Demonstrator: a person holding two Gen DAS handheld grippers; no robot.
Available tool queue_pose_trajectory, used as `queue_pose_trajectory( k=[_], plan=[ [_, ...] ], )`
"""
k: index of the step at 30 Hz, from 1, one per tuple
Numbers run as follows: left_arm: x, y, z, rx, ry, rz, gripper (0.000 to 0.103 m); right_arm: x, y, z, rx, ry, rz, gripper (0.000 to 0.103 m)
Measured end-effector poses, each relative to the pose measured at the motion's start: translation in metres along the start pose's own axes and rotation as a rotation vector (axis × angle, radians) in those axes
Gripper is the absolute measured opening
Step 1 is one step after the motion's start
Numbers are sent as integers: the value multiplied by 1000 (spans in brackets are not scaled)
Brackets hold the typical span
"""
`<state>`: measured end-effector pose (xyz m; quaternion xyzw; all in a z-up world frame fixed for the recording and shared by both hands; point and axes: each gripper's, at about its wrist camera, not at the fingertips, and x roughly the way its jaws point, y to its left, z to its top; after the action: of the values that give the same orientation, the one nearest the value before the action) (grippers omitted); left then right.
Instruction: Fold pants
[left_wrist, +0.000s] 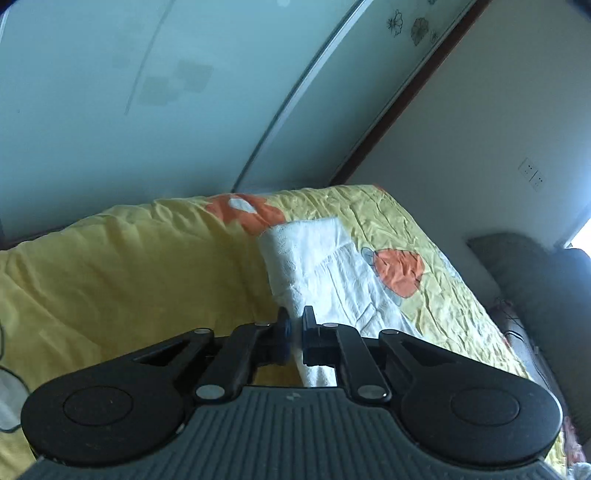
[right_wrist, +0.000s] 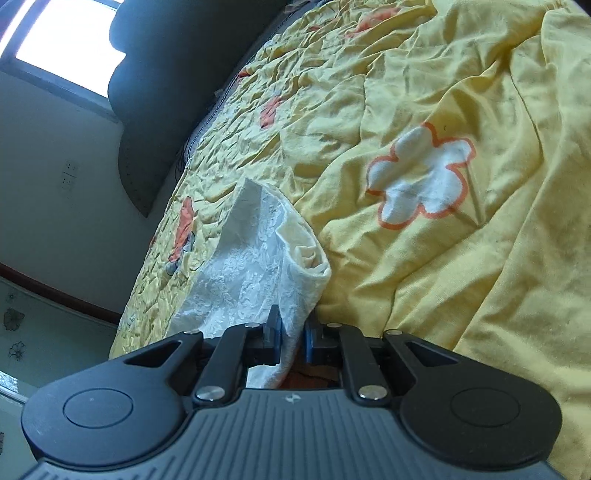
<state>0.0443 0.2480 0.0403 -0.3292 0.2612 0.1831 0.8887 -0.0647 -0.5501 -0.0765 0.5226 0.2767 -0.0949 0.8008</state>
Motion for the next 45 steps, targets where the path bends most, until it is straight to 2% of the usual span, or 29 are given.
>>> queue_pose_trajectory(
  k=[3, 7, 8, 9, 10, 12, 14, 15, 17, 18, 20, 22, 23, 24, 25, 27, 28, 32, 36, 38, 43, 45],
  plan=[
    [17, 12, -5, -5, 57, 45, 11, 7, -9, -1, 20, 6, 17, 11],
    [27, 5, -18, 78, 43, 86, 11, 9, -10, -1, 41, 0, 31, 11],
    [28, 1, -20, 118, 39, 96, 15, 8, -13, 0, 57, 3, 43, 12],
    [28, -2, -21, 145, 37, 96, 24, 8, -17, 1, 85, 8, 59, 13],
    [27, -3, -21, 161, 40, 84, 26, 8, -22, 1, 118, 12, 76, 13],
    [23, -4, -19, 176, 31, 83, 42, 6, -30, 2, 172, 16, 106, 13],
    [10, -5, -18, 198, -16, 119, 58, 2, -30, 2, 171, 9, 105, 14],
    [0, -8, -18, 219, -55, 140, 61, -1, -28, 2, 150, 2, 90, 15],
    [-18, -18, -19, 275, -127, 149, 65, -11, -17, 2, 62, -34, 30, 18],
    [-25, -26, -20, 306, -165, 146, 68, -17, -8, 3, -3, -67, -31, 23],
    [-41, -42, -27, 366, -232, 122, 75, -28, 16, 1, -176, -170, -227, 27],
    [-51, -60, -36, 425, -273, 86, 81, -31, 51, -10, -455, -297, -466, 28],
    [-54, -72, -43, 459, -280, 56, 83, -30, 64, -15, -562, -338, -535, 28],
    [-56, -83, -50, 489, -276, 24, 84, -29, 72, -19, -625, -350, -555, 32],
    [-56, -93, -58, 517, -265, -8, 85, -28, 76, -19, -647, -328, -530, 36],
    [-52, -114, -75, 567, -225, -71, 85, -26, 77, -19, -638, -269, -463, 72],
    [-50, -124, -84, 581, -201, -95, 85, -23, 78, -19, -627, -251, -449, 75],
    [-47, -155, -118, 633, -114, -206, 85, -26, 62, -22, -524, -192, -394, 75],
    [-45, -177, -147, 706, -76, -279, 85, -30, 38, -24, -316, -106, -218, 75],
    [-44, -185, -156, 729, -57, -299, 85, -26, 32, -25, -251, -72, -167, 75],
    [-49, -197, -175, 763, -30, -336, 86, -7, 42, -29, -229, -30, -103, 78],
    [-49, -200, -178, 772, -18, -343, 86, 4, 49, -29, -233, -29, -86, 85]
  ],
)
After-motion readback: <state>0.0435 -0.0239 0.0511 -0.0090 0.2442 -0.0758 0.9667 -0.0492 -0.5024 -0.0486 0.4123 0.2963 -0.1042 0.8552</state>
